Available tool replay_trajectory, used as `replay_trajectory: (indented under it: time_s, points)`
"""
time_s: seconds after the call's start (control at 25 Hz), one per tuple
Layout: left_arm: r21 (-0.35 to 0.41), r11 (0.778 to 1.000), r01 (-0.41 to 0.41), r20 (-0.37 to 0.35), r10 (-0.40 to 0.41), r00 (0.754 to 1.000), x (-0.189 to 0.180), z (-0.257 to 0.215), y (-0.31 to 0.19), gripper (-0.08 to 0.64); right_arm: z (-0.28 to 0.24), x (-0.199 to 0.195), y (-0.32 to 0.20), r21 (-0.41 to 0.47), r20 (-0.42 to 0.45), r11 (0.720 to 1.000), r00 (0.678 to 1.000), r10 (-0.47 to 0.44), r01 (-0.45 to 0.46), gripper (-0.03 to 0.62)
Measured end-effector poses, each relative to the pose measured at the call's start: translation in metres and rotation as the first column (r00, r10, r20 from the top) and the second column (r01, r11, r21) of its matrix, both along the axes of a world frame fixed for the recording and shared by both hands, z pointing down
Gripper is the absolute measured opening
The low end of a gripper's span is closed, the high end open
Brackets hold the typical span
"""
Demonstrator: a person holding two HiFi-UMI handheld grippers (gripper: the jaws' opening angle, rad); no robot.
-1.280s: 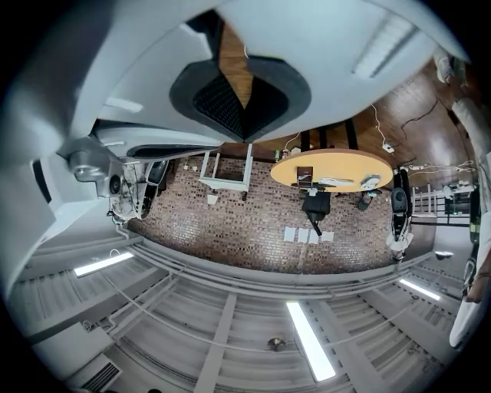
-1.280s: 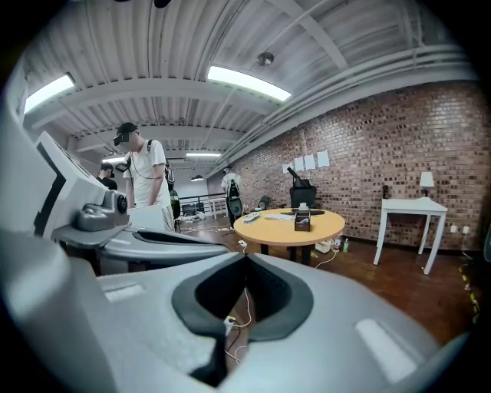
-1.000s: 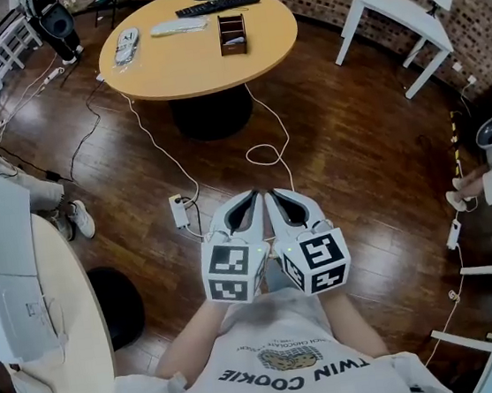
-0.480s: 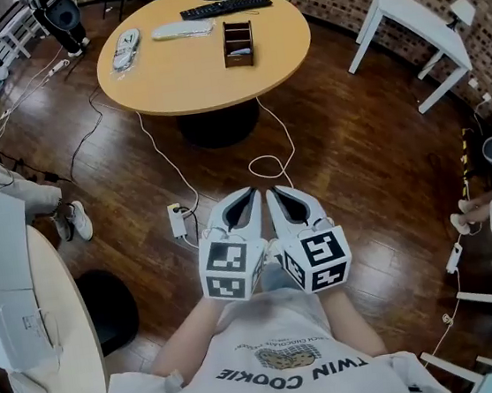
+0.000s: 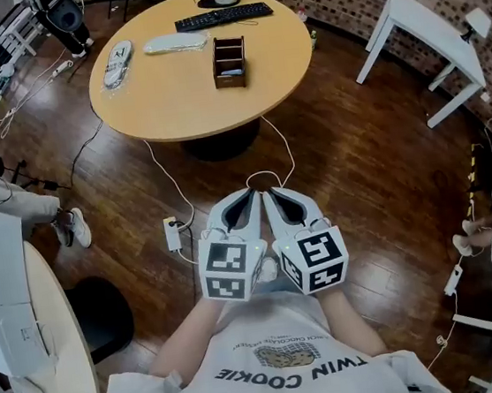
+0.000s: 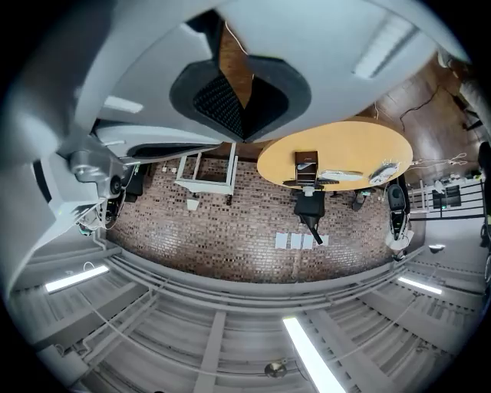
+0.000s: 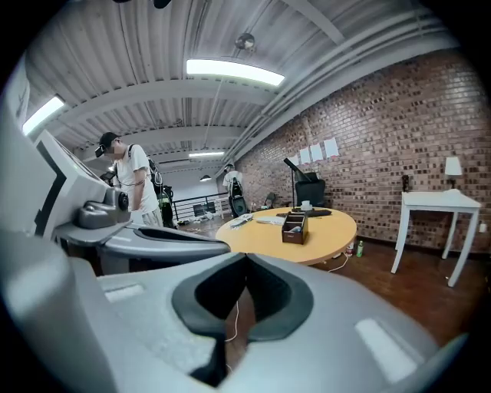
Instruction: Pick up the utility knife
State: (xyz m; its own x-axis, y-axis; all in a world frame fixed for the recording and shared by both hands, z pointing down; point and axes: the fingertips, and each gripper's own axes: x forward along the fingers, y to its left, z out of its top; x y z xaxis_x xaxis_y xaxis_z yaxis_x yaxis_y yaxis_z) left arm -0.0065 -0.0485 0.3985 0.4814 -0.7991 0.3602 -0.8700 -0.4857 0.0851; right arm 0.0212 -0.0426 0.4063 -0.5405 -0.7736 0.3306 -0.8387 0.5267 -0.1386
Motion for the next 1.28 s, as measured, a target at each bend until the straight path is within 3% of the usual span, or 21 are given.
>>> replay_trajectory:
  time_s: [0.24,0.72,1.08,1.28]
  points:
    - [-0.007,1.000,0.012,0.009,-0.012,1.000,0.021,0.004,-0.034,0.005,-0.002,0.017,-0.033,0.007,0.006,1.000,1.000,-0.025,0.025,0.000]
    - [-0.005,0.999,0.032,0.006,-0.032,0.999,0.027,0.013,-0.096,0.005,0.008,0.024,-0.092,0.010,-0.003,0.999,0.999,-0.046,0.046,0.000]
    - [-0.012,1.000,-0.003,0.004,0.003,1.000,0.015,0.018,-0.166,0.005,0.013,0.013,-0.161,0.003,-0.017,1.000,1.000,-0.014,0.014,0.000]
    - [-0.013,0.999,-0.049,0.044,0.050,0.998,0.006,0.021,-0.210,0.005,0.012,0.003,-0.203,-0.006,-0.024,1.000,1.000,0.021,-0.021,0.000]
